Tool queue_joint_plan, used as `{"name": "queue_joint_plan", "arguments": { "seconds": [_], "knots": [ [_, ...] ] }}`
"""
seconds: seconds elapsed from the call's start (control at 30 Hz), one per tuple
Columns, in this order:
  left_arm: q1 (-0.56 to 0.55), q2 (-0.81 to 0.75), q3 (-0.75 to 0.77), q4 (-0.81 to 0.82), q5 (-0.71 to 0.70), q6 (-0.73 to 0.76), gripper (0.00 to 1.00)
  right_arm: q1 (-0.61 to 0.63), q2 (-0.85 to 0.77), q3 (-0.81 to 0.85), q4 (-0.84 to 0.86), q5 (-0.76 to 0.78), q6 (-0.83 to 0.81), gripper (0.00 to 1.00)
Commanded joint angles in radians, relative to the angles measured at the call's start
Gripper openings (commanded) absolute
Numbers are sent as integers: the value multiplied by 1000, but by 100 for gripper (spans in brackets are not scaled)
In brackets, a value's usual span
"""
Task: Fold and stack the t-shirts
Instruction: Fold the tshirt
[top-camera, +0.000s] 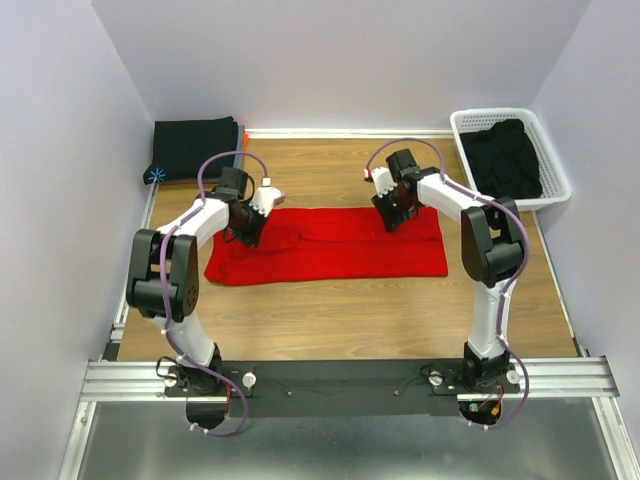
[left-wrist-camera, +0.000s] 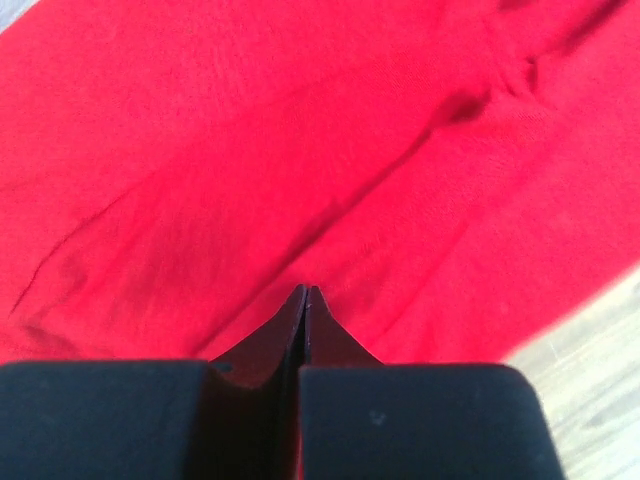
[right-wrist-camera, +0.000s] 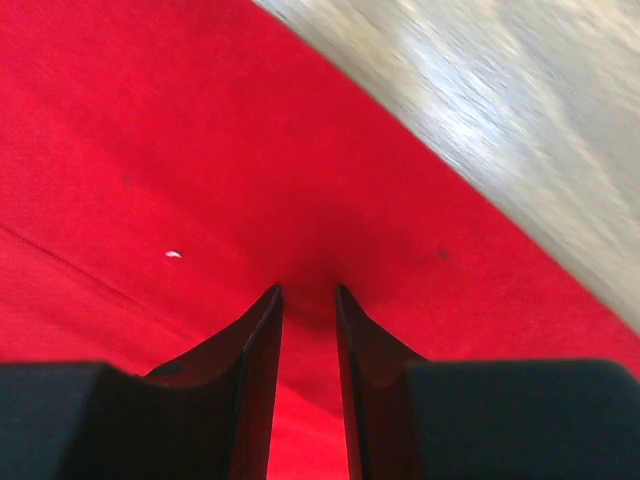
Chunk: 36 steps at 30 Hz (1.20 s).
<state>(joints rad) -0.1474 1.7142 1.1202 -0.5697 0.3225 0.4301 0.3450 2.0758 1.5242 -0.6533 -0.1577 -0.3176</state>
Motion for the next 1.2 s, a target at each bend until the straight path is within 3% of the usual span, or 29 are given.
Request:
{"name": "queue_joint_plan", "arguments": {
  "seconds": [0.0, 0.23, 0.33, 0.37, 0.43, 0.47, 0.5, 0.57, 0.6, 0.67, 0.7, 0.73, 0.87, 1.0, 1.17],
  "knots": [
    [-40, 90, 61, 28, -99, -50, 6, -1, -3, -94, -63, 121, -83, 34],
    [-132, 385, 356, -41, -131, -24, 3, 0, -155, -352, -129, 80, -107, 31],
    [-175, 595, 712, -148, -129, 7, 3, 18, -256, -419, -183, -33, -98, 31],
    [-187, 661, 980, -185, -120, 12, 3, 34, -285, -429, -201, -83, -97, 31],
    [-189, 846, 1274, -286, -96, -2, 4, 81, -333, -426, -247, -187, -84, 32],
    [-189, 890, 1507, -298, -96, -8, 7, 133, -373, -394, -259, -283, -63, 36],
    [-189, 909, 1559, -297, -94, -14, 10, 150, -387, -375, -279, -331, -54, 37],
    [-189, 827, 1499, -182, -100, -21, 16, 154, -408, -329, -285, -431, -8, 41],
    [-189, 689, 1299, -48, -111, -34, 18, 153, -408, -282, -292, -440, 0, 41],
    [-187, 566, 1035, 48, -111, -53, 24, 147, -396, -247, -290, -416, 14, 41],
    [-187, 483, 982, 68, -102, -60, 24, 147, -388, -227, -287, -396, 11, 41],
    [-187, 458, 946, 54, -88, -66, 22, 144, -379, -222, -286, -379, 6, 41],
    [-185, 420, 831, -76, 2, -158, 0, 117, -319, -205, -270, -284, -1, 38],
    [-188, 385, 664, -76, 93, -233, 0, 101, -292, -210, -235, -174, -1, 36],
    [-204, 378, 543, -32, 76, -267, 0, 65, -286, -217, -224, -88, -1, 33]
  ]
}}
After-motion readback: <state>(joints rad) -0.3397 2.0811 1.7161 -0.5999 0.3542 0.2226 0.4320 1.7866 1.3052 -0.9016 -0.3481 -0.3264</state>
